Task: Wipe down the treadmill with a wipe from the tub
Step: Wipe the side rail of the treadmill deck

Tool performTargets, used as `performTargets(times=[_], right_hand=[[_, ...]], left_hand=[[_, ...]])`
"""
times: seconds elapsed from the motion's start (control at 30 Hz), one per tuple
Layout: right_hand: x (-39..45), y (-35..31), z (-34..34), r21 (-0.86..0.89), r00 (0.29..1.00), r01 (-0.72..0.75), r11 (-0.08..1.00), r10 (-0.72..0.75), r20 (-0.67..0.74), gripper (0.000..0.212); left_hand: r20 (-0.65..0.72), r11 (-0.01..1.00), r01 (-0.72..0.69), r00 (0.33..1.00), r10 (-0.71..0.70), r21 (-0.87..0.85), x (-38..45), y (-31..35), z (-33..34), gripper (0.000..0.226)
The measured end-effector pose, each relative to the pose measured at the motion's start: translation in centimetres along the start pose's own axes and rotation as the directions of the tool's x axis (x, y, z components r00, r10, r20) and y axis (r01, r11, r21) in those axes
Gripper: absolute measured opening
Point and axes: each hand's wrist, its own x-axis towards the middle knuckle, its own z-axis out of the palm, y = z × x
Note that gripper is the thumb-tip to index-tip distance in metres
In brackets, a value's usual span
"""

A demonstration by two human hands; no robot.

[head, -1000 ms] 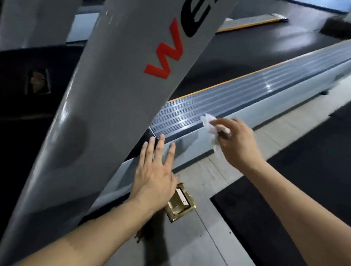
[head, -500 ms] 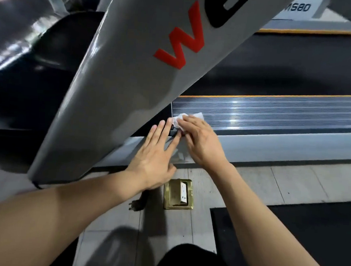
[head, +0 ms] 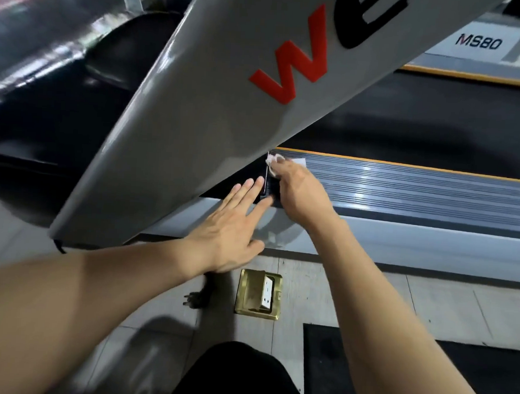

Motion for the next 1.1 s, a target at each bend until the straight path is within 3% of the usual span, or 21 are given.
performTargets(times=[0.17, 0.27, 0.37, 0.4, 0.5, 0.57, 0.67, 0.77, 0.83, 0.9, 0.97, 1.03, 1.1], right_hand=[[-4.3, 3.0, -1.1, -0.021, 0.998, 0.057, 0.998, -0.057, 0.0, 0.046], [-1.8, 8.2, -1.9, -0.098, 0.986, -0.153, 0.983, 0.145, -0.087, 0.06], [0.4, 9.2, -2.6, -0.076, 0.919, -0.373, 0.925, 0.357, -0.166, 0.065], [1.0, 7.5, -2.3, -0.03, 0.931, -0.346, 0.938, 0.339, -0.136, 0.06], [1.2, 1.6, 0.3, 0.038, 0.998, -0.053, 0.998, 0.052, 0.019, 0.051], [0.9, 1.1, 0.5, 0.0, 0.999, -0.003, 1.0, 0.003, 0.047, 0.055], [0.4, 5.7, -2.5, -0.037, 0.972, -0.231, 0.972, 0.229, -0.051, 0.049], [-1.9, 10.7, -5.8, -0.06, 0.868, -0.472, 0.88, 0.452, -0.203, 0.062], [-2.7, 11.3, -6.2, -0.074, 0.833, -0.532, 0.843, 0.506, -0.222, 0.068], [-1.8, 9.6, -5.0, 0.005, 0.86, -0.478, 0.879, 0.469, -0.204, 0.06], [-0.7, 6.4, -2.8, 0.073, 0.939, -0.286, 0.956, 0.294, -0.18, 0.046], [-0.8, 2.7, 0.0, 0.074, 0.992, -0.097, 0.993, 0.103, -0.077, 0.044], [-2.6, 0.5, 1.4, 0.009, 0.998, -0.009, 1.0, 0.01, -0.067, 0.046]], left_hand=[[-0.003, 0.996, 0.031, 1.0, -0.031, 0.079, 0.2, 0.6, 0.4, 0.087], [0.012, 0.989, 0.038, 0.999, -0.04, 0.141, 0.1, 0.6, 0.5, 0.088], [0.026, 0.982, 0.066, 0.997, -0.071, 0.178, 0.2, 1.1, 0.5, 0.089], [0.031, 0.979, 0.074, 0.996, -0.082, 0.189, 0.2, 1.3, 0.4, 0.089], [0.05, 0.966, 0.08, 0.994, -0.095, 0.246, 0.4, 1.8, 0.3, 0.089], [0.054, 0.96, 0.094, 0.992, -0.112, 0.264, 0.6, 1.9, 0.3, 0.09], [0.058, 0.957, 0.112, 0.99, -0.132, 0.268, 0.7, 2.0, 0.3, 0.091], [0.069, 0.953, 0.111, 0.988, -0.135, 0.283, 0.6, 2.1, 0.4, 0.092], [0.077, 0.951, 0.119, 0.986, -0.147, 0.284, 0.6, 2.2, 0.3, 0.092], [0.078, 0.952, 0.136, 0.984, -0.163, 0.275, 0.6, 2.4, 0.1, 0.09], [0.06, 0.944, 0.137, 0.985, -0.163, 0.301, 0.6, 3.0, 0.1, 0.087], [0.012, 0.927, 0.12, 0.991, -0.133, 0.355, 0.7, 3.7, 0.2, 0.086], [-0.007, 0.919, 0.108, 0.993, -0.114, 0.379, 0.7, 4.1, 0.5, 0.087]])
